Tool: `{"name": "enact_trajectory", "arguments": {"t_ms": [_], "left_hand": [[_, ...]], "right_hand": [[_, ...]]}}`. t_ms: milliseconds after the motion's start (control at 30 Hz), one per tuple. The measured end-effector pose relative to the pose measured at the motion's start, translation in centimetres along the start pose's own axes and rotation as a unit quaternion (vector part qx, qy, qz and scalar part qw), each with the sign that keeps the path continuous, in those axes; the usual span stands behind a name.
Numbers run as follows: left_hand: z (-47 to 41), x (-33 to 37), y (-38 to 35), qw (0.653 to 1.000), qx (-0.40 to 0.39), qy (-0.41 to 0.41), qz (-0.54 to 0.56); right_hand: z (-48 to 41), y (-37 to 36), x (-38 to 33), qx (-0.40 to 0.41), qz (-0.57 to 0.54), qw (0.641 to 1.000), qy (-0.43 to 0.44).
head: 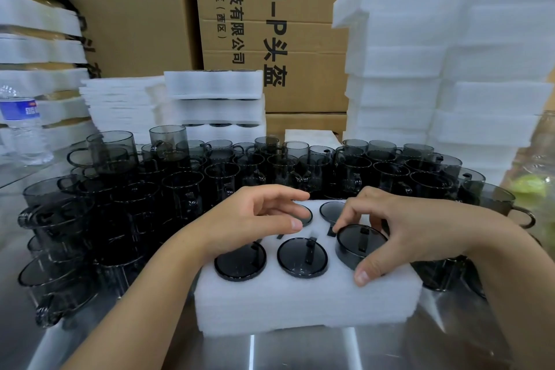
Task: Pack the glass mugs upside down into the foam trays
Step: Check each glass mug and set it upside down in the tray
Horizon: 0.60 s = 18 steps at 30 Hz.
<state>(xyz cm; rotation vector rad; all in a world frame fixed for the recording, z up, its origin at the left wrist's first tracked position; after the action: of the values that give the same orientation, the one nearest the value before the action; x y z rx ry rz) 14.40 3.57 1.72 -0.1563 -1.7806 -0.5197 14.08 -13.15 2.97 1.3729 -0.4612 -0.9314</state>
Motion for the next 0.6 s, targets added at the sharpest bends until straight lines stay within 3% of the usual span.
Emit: {"name": "enact_trajectory", "arguments": {"t_ms": [600], "left_hand": [[0.08,0.08,-0.01,1.0,0.003,0.007,-0.013]], "right_hand": [[0.26,-0.13,-0.11,-0.016,0.022,1.0,0.002]]}}
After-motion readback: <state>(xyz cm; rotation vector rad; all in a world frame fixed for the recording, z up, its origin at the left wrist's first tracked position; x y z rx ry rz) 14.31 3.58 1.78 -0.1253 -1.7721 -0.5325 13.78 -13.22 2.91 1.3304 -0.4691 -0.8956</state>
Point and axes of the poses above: each hand's wrist, its own z-axis away from the middle knuckle, its own y-axis out of the back of the hand, x = y × z, the point moved 8 cm from there along -z, towards the middle knuckle, and after that the axes turned 11 degrees about z, right-handed, at the moved point
